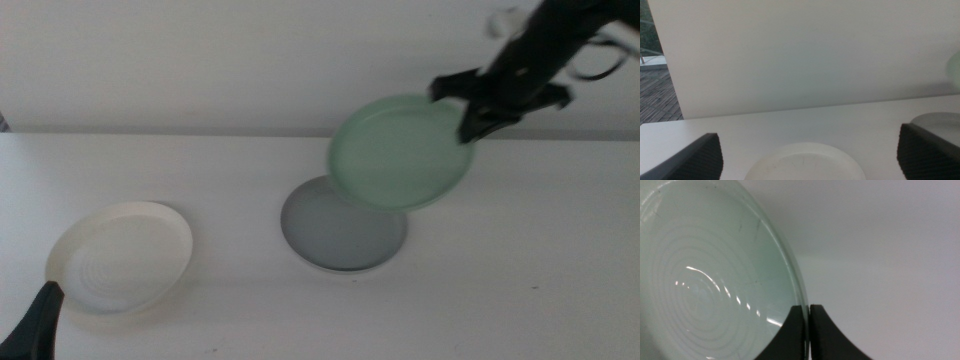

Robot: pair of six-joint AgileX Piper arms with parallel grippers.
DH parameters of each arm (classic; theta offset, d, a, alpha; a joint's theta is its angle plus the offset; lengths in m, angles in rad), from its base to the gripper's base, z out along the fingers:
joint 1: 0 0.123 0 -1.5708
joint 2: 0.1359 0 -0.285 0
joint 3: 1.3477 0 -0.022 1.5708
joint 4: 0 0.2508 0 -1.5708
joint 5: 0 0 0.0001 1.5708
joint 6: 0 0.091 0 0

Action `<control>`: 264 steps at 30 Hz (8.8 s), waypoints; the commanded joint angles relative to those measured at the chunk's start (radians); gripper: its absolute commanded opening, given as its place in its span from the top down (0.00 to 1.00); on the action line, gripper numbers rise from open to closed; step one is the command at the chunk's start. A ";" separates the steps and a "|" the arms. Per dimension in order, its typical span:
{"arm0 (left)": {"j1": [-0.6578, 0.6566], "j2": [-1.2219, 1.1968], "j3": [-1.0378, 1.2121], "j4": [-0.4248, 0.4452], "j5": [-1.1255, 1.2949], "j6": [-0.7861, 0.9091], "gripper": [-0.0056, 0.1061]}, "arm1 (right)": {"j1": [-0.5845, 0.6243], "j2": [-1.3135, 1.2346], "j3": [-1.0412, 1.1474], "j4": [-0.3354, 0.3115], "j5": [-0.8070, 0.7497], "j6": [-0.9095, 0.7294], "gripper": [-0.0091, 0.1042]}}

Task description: Stack the three bowls on top of each other.

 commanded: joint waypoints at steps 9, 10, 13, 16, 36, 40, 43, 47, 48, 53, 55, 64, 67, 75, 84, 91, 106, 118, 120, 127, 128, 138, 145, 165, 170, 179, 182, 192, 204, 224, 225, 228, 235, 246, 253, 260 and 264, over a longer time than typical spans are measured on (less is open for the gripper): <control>-0.006 -0.041 0.042 -0.006 -0.014 0.000 0.11 | 0.123 0.136 0.000 0.014 -0.073 0.031 0.94; -0.006 -0.041 0.042 -0.006 -0.014 0.000 0.11 | 0.123 0.144 0.000 0.021 -0.075 0.031 0.94; -0.006 -0.041 0.042 -0.006 -0.014 0.000 0.11 | 0.121 0.167 0.002 0.030 -0.097 0.040 0.94; -0.006 -0.041 0.042 -0.006 -0.014 0.000 0.11 | 0.121 0.178 0.002 0.030 -0.121 0.049 0.94; -0.006 -0.041 0.042 -0.006 -0.014 0.000 0.11 | 0.121 0.230 0.002 0.072 -0.134 0.030 0.93; -0.006 -0.041 0.042 -0.006 -0.014 0.000 0.11 | 0.121 0.230 0.002 0.072 -0.125 0.028 0.83; -0.006 -0.041 0.042 -0.006 -0.014 0.000 0.11 | 0.121 0.220 0.002 0.072 -0.108 0.004 0.61; -0.006 -0.041 0.042 -0.006 -0.014 0.000 0.11 | 0.119 0.154 0.002 0.065 -0.090 -0.008 0.31; -0.006 -0.041 0.042 -0.006 -0.014 0.000 0.11 | 0.118 0.125 0.002 0.060 -0.080 -0.024 0.26; -0.006 -0.041 0.042 -0.006 -0.014 0.000 0.11 | 0.109 -0.057 0.002 0.065 0.071 -0.123 0.13; -0.006 -0.041 0.042 -0.006 -0.014 0.000 0.11 | 0.109 -0.135 0.023 0.069 0.103 -0.151 0.13; -0.006 -0.041 0.042 -0.006 -0.017 0.000 0.11 | 0.189 -0.634 0.568 0.187 -0.173 -0.318 0.13; -0.006 -0.041 0.042 -0.006 -0.017 0.000 0.11 | 0.248 -0.740 0.649 0.129 -0.288 -0.318 0.13; -0.006 -0.041 0.042 -0.006 -0.017 0.000 0.11 | 0.263 -0.716 0.579 -0.049 -0.188 -0.177 0.13; -0.006 -0.041 0.042 -0.006 -0.017 0.000 0.11 | 0.293 -0.688 0.511 -0.070 -0.166 -0.207 0.13; -0.006 -0.041 0.042 -0.006 -0.017 0.000 0.11 | 0.308 -0.688 0.511 -0.070 -0.170 -0.205 0.13; -0.006 -0.041 0.042 -0.006 -0.017 0.000 0.11 | 0.308 -0.910 0.669 -0.070 -0.236 -0.207 0.13; 0.006 0.095 -0.135 -0.010 0.173 0.000 0.11 | 0.308 -0.915 0.669 -0.066 -0.237 -0.207 0.14; 0.011 0.216 -0.293 -0.032 0.356 0.000 0.11 | 0.308 -0.915 0.669 -0.066 -0.237 -0.207 0.14; 0.011 0.671 -0.791 -0.063 0.920 0.104 0.11 | 0.308 -0.915 0.669 -0.064 -0.237 -0.207 0.14; 0.011 0.722 -0.820 -0.063 0.937 0.129 0.11 | 0.308 -0.915 0.669 -0.064 -0.237 -0.207 0.14; 0.013 1.104 -0.859 -0.122 0.925 0.170 0.11 | 0.308 -0.915 0.669 -0.064 -0.237 -0.207 0.14; 0.169 1.339 -0.952 -0.190 0.826 0.351 0.11 | 0.308 -0.915 0.669 -0.064 -0.237 -0.207 0.14; 0.404 1.849 -1.182 -0.335 0.756 0.506 0.11 | 0.308 -0.915 0.669 -0.064 -0.237 -0.207 0.14; 0.404 1.887 -1.179 -0.344 0.754 0.486 0.11 | 0.308 -0.915 0.669 -0.064 -0.237 -0.207 0.14; 0.402 1.961 -1.179 -0.364 0.816 0.493 0.24 | 0.308 -0.915 0.669 -0.064 -0.237 -0.207 0.14; 0.402 1.984 -1.179 -0.366 0.848 0.493 0.39 | 0.308 -0.915 0.669 -0.064 -0.237 -0.207 0.14; 0.402 1.995 -1.184 -0.284 0.943 0.420 0.97 | 0.308 -0.915 0.669 -0.064 -0.237 -0.207 0.14; 0.373 1.626 -1.323 -0.201 1.199 0.201 0.96 | 0.308 -0.915 0.669 -0.064 -0.237 -0.207 0.14; -0.274 2.009 -1.732 -0.302 1.196 -0.063 0.96 | 0.308 -0.915 0.669 -0.064 -0.237 -0.207 0.14; -0.285 2.028 -1.754 -0.313 1.196 -0.063 0.96 | 0.308 -0.915 0.669 -0.064 -0.237 -0.207 0.14; -0.306 2.074 -1.813 -0.320 1.196 -0.078 0.96 | 0.308 -0.915 0.669 -0.064 -0.237 -0.207 0.14; -0.313 2.130 -1.863 -0.320 1.194 -0.088 0.96 | 0.308 -0.915 0.669 -0.064 -0.239 -0.207 0.14; -0.308 2.181 -1.863 -0.320 1.189 -0.081 0.96 | 0.308 -0.915 0.669 -0.064 -0.239 -0.207 0.14; -0.308 2.192 -1.863 -0.297 1.141 -0.069 0.87 | 0.308 -0.915 0.669 -0.064 -0.239 -0.207 0.14; -0.307 2.188 -1.866 -0.225 1.131 -0.069 0.45 | 0.308 -0.915 0.669 -0.064 -0.239 -0.207 0.14; -0.288 2.114 -1.867 -0.206 1.201 -0.045 0.22 | 0.308 -0.915 0.669 -0.064 -0.239 -0.207 0.14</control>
